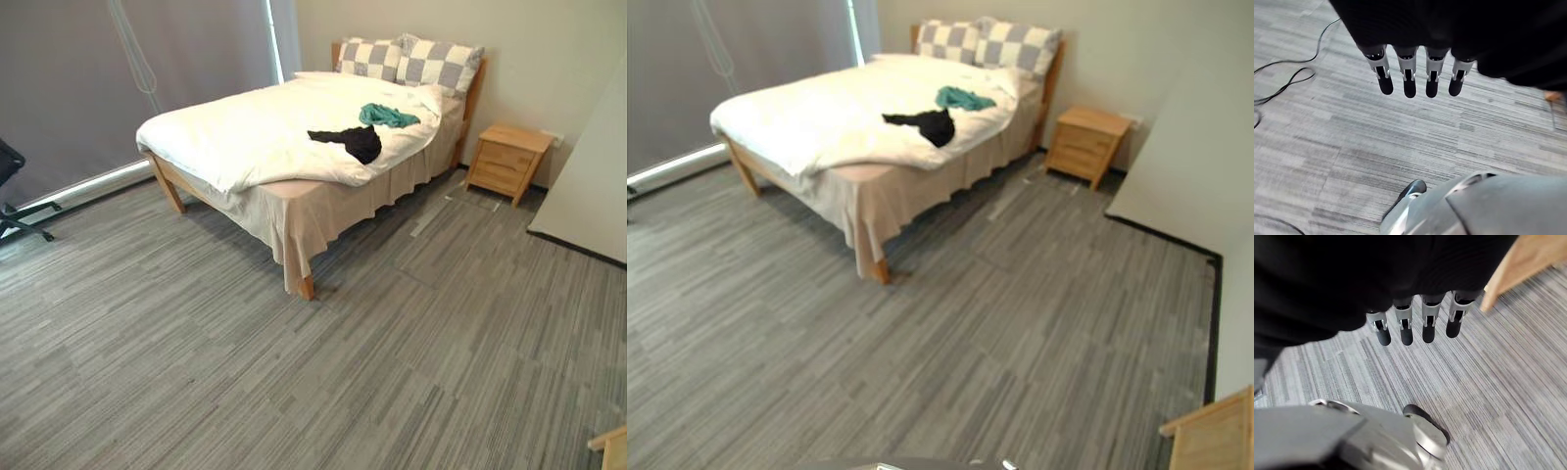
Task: Tidy up the quilt and then pick up the clothes from the bed and put them into the laundry hamper.
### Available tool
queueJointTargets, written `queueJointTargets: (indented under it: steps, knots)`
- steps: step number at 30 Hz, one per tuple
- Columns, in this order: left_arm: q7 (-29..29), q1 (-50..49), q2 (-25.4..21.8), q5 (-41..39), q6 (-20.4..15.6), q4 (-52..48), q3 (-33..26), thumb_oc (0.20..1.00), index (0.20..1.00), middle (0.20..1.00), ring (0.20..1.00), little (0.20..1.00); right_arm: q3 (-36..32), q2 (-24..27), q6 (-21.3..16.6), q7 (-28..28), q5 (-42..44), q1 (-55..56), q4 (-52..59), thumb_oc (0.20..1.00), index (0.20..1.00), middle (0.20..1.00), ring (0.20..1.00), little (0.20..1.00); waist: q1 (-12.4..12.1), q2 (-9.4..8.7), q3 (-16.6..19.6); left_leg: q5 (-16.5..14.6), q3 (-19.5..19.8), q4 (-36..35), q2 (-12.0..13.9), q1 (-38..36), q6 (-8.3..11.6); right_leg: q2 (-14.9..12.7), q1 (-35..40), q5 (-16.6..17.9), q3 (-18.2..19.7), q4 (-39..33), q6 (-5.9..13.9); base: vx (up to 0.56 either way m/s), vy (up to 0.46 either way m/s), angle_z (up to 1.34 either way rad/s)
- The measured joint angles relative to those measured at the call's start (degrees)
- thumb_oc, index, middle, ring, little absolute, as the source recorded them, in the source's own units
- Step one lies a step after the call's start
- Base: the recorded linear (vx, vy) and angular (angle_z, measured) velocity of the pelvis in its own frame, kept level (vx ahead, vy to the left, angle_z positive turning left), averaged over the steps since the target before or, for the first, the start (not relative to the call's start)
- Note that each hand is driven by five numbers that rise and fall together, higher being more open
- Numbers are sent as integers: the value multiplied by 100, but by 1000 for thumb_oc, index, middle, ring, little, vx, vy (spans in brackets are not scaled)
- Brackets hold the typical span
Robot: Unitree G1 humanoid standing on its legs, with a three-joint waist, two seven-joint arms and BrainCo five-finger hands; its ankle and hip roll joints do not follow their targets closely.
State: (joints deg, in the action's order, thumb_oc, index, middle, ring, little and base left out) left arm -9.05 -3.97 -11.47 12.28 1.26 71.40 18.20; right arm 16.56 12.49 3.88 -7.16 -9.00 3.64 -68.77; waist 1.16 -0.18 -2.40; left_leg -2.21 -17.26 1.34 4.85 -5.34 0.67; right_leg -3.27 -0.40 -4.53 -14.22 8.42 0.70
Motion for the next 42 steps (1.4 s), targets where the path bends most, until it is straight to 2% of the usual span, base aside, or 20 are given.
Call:
queueJointTargets:
  steps: [3,14,17,18,19,21,25,28,30,31,33,34,35,36,37,38,39,40,41,42]
  knots:
    - [-18,192,-40,39,2,-2,-16,1000,1000,1000,1000,1000,0,-43,-32,-22,-8,-323,21,1000,1000,1000,1000,1000,26,-46,-257,183,-102,-370,2,-201,26,11,273,299,-320,-494,59,38,36,-16]
    - [-23,551,-119,31,-11,-130,-73,1000,1000,1000,1000,1000,-48,-9,-43,-144,-13,-504,28,1000,1000,1000,1000,1000,38,-93,-798,325,-374,-591,-69,-225,36,130,330,880,-76,-1127,-18,12,59,-14]
    - [-21,737,-211,18,-1,-151,-177,1000,1000,1000,1000,1000,-106,-2,-42,-143,-7,-677,22,1000,1000,1000,1000,1000,36,-121,-958,299,-547,-599,41,-189,-1,112,-153,808,-120,-375,61,173,154,-29]
    - [-19,837,-241,-2,-5,-157,-303,1000,1000,1000,1000,1000,-247,9,-76,-147,3,-753,21,1000,1000,1000,1000,1000,45,-126,-1068,93,-619,-637,85,-281,-22,60,-449,739,-244,279,203,207,69,-55]
    - [-17,897,-256,-29,0,-101,-293,1000,1000,1000,1000,1000,-478,50,-131,-203,35,-923,36,1000,1000,1000,1000,1000,60,-57,-1308,41,-796,-639,151,-497,-48,-231,-1035,642,-654,1743,383,229,21,-48]
    - [-18,912,-366,-43,1,-62,-298,1000,1000,1000,1000,1000,-420,199,-128,-215,50,-793,8,1000,1000,1000,1000,1000,326,-190,-1334,-246,-735,-637,-1,-714,1,-811,-1706,400,-867,2229,712,598,-59,6]
    - [-24,1207,-345,-82,-10,-3,-79,1000,1000,1000,1000,1000,-491,40,7,-192,159,-556,-202,1000,1000,1000,1000,1000,669,-274,-1337,-322,-278,-628,-203,-565,62,-1124,-1804,521,-397,-987,981,588,-122,61]
    - [-8,1172,-168,-70,-133,136,-1,1000,1000,1000,1000,1000,-546,-71,19,-131,289,-383,-214,1000,1000,1000,1000,1000,728,-113,-1369,-580,-172,-598,-165,-891,232,-1394,-1783,550,-685,-1356,1039,715,-162,23]
    - [-12,923,-152,-70,-132,223,-78,1000,1000,1000,1000,1000,-487,-112,63,-94,285,-88,-221,1000,1000,1000,1000,1000,900,48,-1164,-840,-63,-628,138,-1326,432,-1256,-1508,601,-747,-672,1009,702,-293,45]
    - [-16,802,-145,-69,-128,226,-108,1000,1000,1000,1000,1000,-496,-74,67,-64,277,-95,-267,1000,1000,1000,1000,1000,942,169,-1119,-839,-93,-537,340,-1517,634,-1041,-1357,867,-739,-511,757,838,-529,43]
    - [-17,745,-164,-62,-122,273,-115,1000,1000,1000,1000,1000,-498,-122,121,-34,261,-365,-643,1000,1000,1000,1000,1000,923,268,-1131,-950,-70,1017,939,-1117,975,-743,-1134,1085,-667,-237,564,428,-436,15]
    - [-56,795,-146,-76,-122,236,-170,1000,1000,1000,1000,1000,-440,-130,107,-56,207,-409,-754,1000,1000,1000,1000,1000,781,282,-1062,-462,47,3286,1633,-42,634,-408,-885,1077,-824,-327,236,308,-341,-6]
    - [-80,720,-120,-90,-99,71,-220,1000,1000,1000,1000,1000,-377,-85,131,-122,155,-394,-604,1000,1000,1000,1000,1000,575,332,-986,18,388,4034,1865,349,561,-222,-812,1118,-790,-346,47,433,-408,-26]
    - [-110,696,-93,-94,-90,-212,-380,1000,1000,1000,1000,1000,-285,125,115,-176,102,-578,-520,1000,1000,1000,1000,1000,368,373,-1056,1144,868,4796,2040,871,240,59,-682,1013,-735,-380,-302,305,-64,-55]
    - [-168,748,-120,-128,-117,-245,-357,1000,1000,1000,1000,1000,-257,129,108,-205,85,-740,-526,1000,1000,1000,1000,1000,210,335,-1105,1159,1025,5351,2155,1248,279,118,-518,1089,-700,-508,-427,591,-8,-44]
    - [-261,948,-326,-285,-129,-377,-515,1000,1000,1000,1000,1000,-246,106,170,-286,71,-1239,-505,1000,1000,1000,1000,1000,33,-101,-1289,297,942,5605,1904,1882,382,5,-73,884,-596,-783,-554,526,70,-27]
    - [-272,1116,-480,-322,-126,-334,-509,1000,1000,1000,1000,1000,-195,119,155,-328,46,-1311,-530,1000,1000,1000,1000,1000,-29,-315,-1325,33,792,5253,1765,1975,399,-62,156,960,-569,-896,-436,439,125,-6]
    - [-292,1111,-601,-323,-126,-424,-514,1000,1000,1000,1000,1000,-201,97,154,-345,9,-1408,-420,1000,1000,1000,1000,1000,-154,-418,-1304,-148,674,4829,1600,2103,455,-106,322,838,-484,-995,-424,585,181,-22]
    - [-373,1164,-665,-325,-139,-533,-501,1000,1000,1000,1000,1000,-20,120,70,-426,-11,-1496,-343,1000,1000,1000,1000,1000,-379,-541,-1328,-197,83,3123,1306,2071,475,-137,831,758,-527,-1307,-315,679,216,-25]
    - [-378,1157,-640,-325,-141,-547,-495,1000,1000,1000,1000,1000,104,152,45,-425,-15,-1544,-396,1000,1000,1000,1000,1000,-493,-522,-1318,-138,-252,2308,1082,2069,541,-174,1015,499,-626,-1358,-200,588,164,-7]
